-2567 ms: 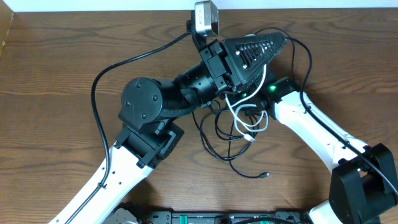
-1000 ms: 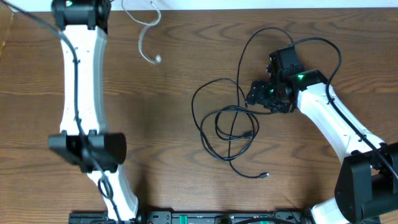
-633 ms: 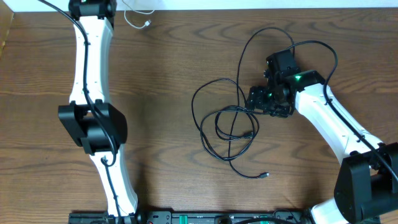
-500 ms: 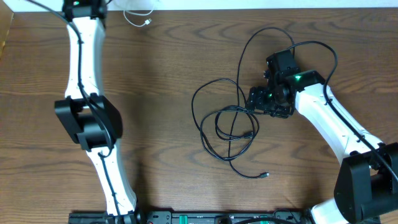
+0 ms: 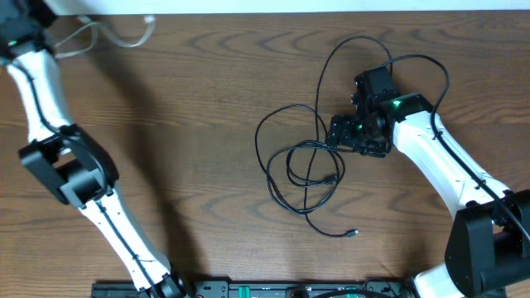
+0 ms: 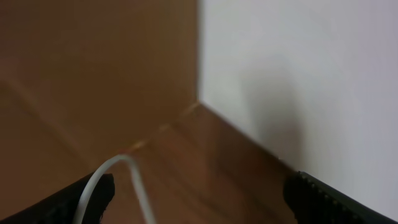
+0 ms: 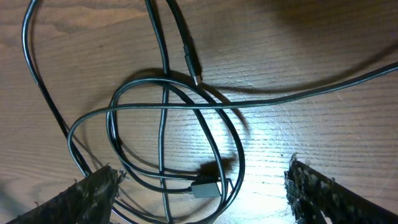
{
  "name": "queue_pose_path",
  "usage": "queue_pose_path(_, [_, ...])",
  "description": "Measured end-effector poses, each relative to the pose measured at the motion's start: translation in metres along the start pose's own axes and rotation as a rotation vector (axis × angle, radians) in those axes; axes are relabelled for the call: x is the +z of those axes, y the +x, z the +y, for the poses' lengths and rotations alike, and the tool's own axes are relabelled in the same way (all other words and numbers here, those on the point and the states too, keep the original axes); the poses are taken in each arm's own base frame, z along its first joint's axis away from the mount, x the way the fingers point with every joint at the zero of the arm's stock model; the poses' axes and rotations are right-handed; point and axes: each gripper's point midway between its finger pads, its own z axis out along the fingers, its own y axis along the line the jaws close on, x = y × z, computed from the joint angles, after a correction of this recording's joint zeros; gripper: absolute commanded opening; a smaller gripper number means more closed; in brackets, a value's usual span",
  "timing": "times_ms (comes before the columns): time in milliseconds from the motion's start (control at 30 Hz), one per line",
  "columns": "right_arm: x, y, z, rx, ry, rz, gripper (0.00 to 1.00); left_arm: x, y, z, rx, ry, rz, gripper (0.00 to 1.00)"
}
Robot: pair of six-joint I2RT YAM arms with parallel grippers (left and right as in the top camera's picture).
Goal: Untangle cables
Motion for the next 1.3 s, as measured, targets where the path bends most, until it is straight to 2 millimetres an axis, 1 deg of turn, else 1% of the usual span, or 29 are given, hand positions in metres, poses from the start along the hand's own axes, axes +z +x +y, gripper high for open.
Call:
queue_pose_path(67, [0.0,0.0,0.0,0.0,0.0,0.001,0.83,0.001,0.001,0.008,0.001,-0.012,0.006,0.93])
queue_pose_path(133, [0.0,0.001,-0.001,0.001,0.003,0.005,0.83,0.001,0.001,0.006,0.007,-0.001,0.008,0.93])
queue_pose_path(167, [0.0,0.002,-0.001,0.002,0.005,0.008,0.83,0.001,0.002,0.001,0.01,0.02,0.011,0.93])
queue_pose_path(200, [0.0,0.003,-0.002,0.003,0.006,0.011,0.83,0.0,0.003,-0.005,0.012,0.046,0.016,0.89])
queue_pose_path(267, [0.0,0.003,-0.002,0.003,0.007,0.013,0.84,-0.001,0.007,-0.018,-0.01,0.097,0.031,0.85])
queue_pose_path(333, [0.0,0.003,-0.002,0.003,0.007,0.013,0.84,-0.003,0.011,-0.028,-0.047,0.134,0.049,0.84])
queue_pose_path(433, [0.0,0.003,-0.002,0.003,0.008,0.014,0.84,-0.005,0.022,-0.038,-0.122,0.169,0.102,0.86])
queue_pose_path(467, [0.0,0.003,-0.002,0.003,0.008,0.014,0.84,-0.006,0.026,-0.041,-0.144,0.183,0.12,0.9])
queue_pose_path(533, [0.0,0.004,-0.002,0.004,0.008,0.015,0.84,-0.005,0.034,-0.046,-0.185,0.222,0.158,0.91])
queue_pose_path(633, [0.0,0.004,-0.002,0.003,0.009,0.017,0.85,-0.001,0.053,-0.052,-0.258,0.287,0.233,0.91])
queue_pose_path(700, [0.0,0.006,-0.002,0.003,0.011,0.022,0.85,0.004,0.068,-0.05,-0.299,0.315,0.284,0.91])
queue_pose_path(800, [0.0,0.008,-0.003,0.004,0.016,0.03,0.85,0.006,0.076,-0.041,-0.331,0.316,0.32,0.91])
queue_pose_path(867, [0.0,0.011,-0.003,0.001,0.02,0.038,0.85,0.005,0.074,-0.031,-0.352,0.312,0.328,0.91])
queue_pose_path(967, [0.002,0.015,0.003,-0.018,0.018,0.045,0.85,0.002,0.07,-0.017,-0.37,0.298,0.339,0.91])
queue_pose_path(1067, [0.003,0.019,0.008,-0.035,0.017,0.051,0.86,-0.008,0.064,-0.011,-0.388,0.304,0.355,0.91])
queue_pose_path(1133, [0.003,0.021,0.01,-0.042,0.016,0.054,0.88,-0.022,0.057,-0.017,-0.401,0.344,0.38,0.91])
queue_pose_path(1233, [0.003,0.021,0.011,-0.045,0.016,0.056,0.91,-0.054,0.042,-0.037,-0.436,0.462,0.431,0.91])
queue_pose_path(1300, [0.003,0.021,0.011,-0.047,0.016,0.055,0.93,-0.084,0.031,-0.054,-0.461,0.563,0.481,0.91])
